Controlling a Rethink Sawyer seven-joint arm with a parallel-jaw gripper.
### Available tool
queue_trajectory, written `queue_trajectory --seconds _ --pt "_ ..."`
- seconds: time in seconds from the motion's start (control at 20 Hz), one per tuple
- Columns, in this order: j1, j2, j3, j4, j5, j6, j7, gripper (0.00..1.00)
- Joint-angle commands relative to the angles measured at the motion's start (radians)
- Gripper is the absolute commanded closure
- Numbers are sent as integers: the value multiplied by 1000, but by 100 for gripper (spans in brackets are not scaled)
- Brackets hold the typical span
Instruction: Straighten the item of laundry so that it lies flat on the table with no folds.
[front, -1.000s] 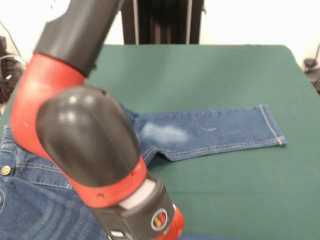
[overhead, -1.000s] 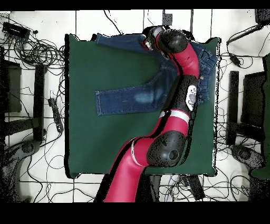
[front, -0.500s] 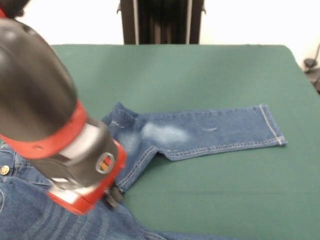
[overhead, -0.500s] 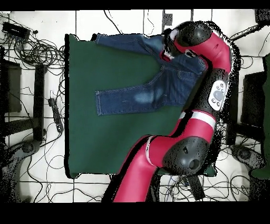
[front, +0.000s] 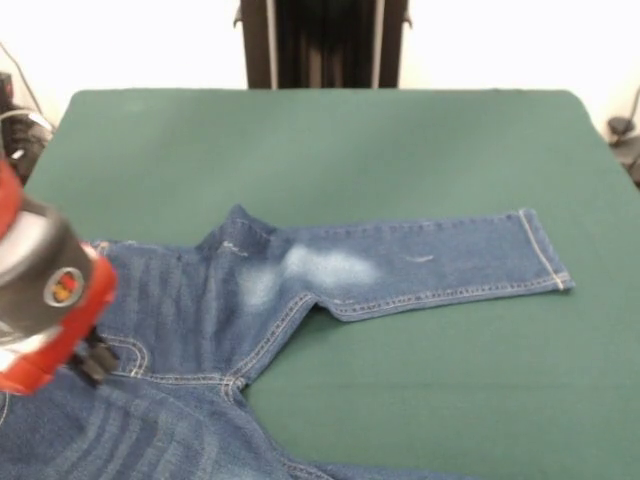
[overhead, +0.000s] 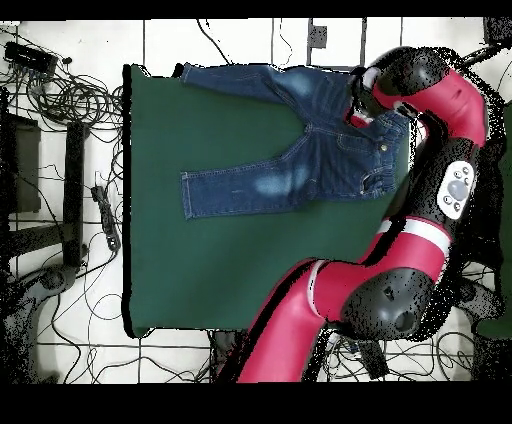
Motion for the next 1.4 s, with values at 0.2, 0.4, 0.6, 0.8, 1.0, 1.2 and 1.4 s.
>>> queue_trajectory --seconds 0.2,0.4,0.6,0.8,1.0,1.2,1.4 --pt "-86 134 -331 -27 98 -110 -445 100" --pt "-114 160 -430 -24 217 -138 -455 100" --pt "-143 196 -506 -28 375 -126 -526 100" --pt "-155 200 -616 -24 455 -125 -571 100" --pt "-148 228 -607 -27 497 -164 -594 100" --pt "-137 232 -582 -25 429 -228 -640 100" --pt "-136 214 -527 -24 328 -205 -683 100"
